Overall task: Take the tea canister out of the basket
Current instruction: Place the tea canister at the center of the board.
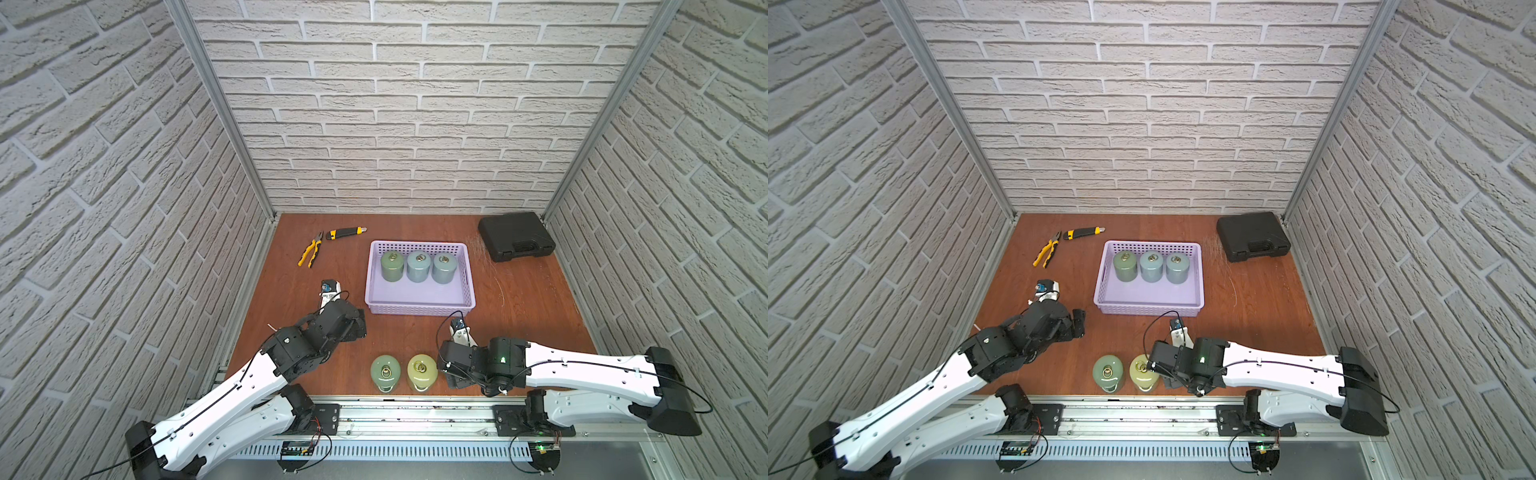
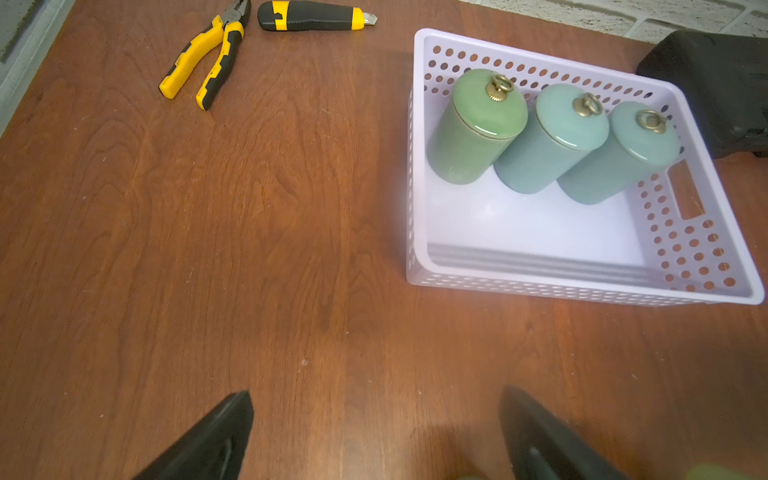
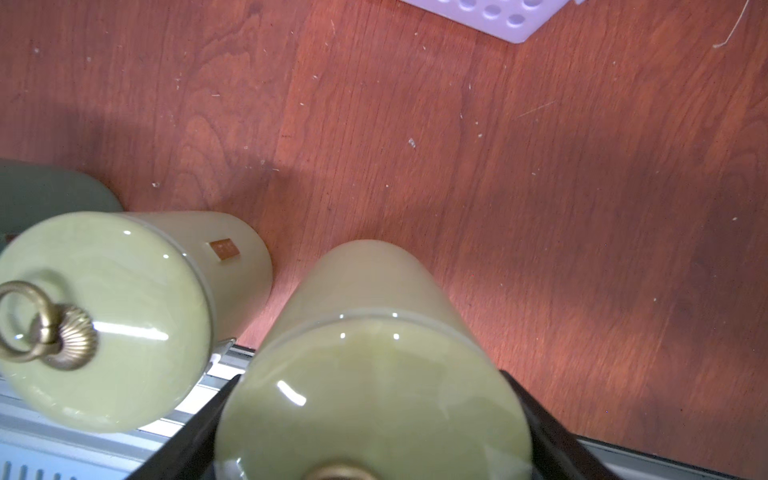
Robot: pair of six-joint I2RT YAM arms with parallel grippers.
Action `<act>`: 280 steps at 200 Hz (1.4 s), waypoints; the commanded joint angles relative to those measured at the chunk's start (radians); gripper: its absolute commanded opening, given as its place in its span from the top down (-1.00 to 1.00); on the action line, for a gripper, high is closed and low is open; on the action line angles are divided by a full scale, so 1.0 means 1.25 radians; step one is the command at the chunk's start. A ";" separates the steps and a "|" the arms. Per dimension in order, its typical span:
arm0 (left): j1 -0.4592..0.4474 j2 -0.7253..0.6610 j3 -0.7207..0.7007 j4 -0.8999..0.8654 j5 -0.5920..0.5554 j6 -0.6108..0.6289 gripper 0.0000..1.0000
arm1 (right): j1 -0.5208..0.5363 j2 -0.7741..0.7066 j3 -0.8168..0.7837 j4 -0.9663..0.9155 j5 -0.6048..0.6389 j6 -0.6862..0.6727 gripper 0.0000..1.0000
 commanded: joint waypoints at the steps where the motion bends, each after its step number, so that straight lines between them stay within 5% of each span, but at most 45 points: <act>1: 0.006 -0.003 0.015 -0.002 0.001 0.008 -0.97 | 0.010 -0.005 -0.011 0.048 0.024 0.034 0.14; 188: 0.012 -0.001 0.009 -0.001 0.007 0.004 -0.96 | 0.028 0.000 -0.096 0.107 -0.006 0.094 0.10; 208: 0.011 -0.001 0.009 0.001 0.008 0.004 -0.96 | 0.028 -0.003 -0.099 0.104 -0.005 0.098 -0.08; 237: 0.011 0.002 0.010 0.004 0.008 0.004 -0.97 | 0.028 -0.012 -0.099 0.093 0.000 0.105 -0.61; 280: 0.012 0.004 0.009 0.009 0.010 0.003 -0.97 | 0.028 -0.043 -0.104 0.083 0.009 0.109 -1.00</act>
